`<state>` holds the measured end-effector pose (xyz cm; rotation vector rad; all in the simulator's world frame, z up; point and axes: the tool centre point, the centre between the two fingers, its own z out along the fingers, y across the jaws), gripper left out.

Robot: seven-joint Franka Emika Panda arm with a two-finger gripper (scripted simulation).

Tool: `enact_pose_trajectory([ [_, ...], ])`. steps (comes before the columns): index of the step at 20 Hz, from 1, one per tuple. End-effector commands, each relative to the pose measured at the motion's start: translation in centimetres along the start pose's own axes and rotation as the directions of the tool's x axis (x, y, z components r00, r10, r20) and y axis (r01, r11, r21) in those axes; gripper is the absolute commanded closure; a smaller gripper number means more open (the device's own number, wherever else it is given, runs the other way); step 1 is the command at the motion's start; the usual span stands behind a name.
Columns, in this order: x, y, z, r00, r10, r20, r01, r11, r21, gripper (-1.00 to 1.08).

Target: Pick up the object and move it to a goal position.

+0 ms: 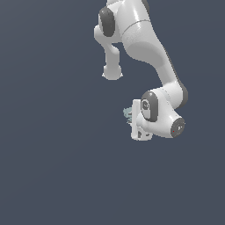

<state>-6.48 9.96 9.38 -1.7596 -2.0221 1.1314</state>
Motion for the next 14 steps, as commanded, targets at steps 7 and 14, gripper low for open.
enact_pose_trajectory([
  [7,-0.2,-3.5,-0.4,1.0,0.0,0.001,0.0,1.0,0.002,1.08],
  [14,-0.3,-4.5,-0.7,1.0,0.0,0.0,0.0,1.0,0.003,1.08],
])
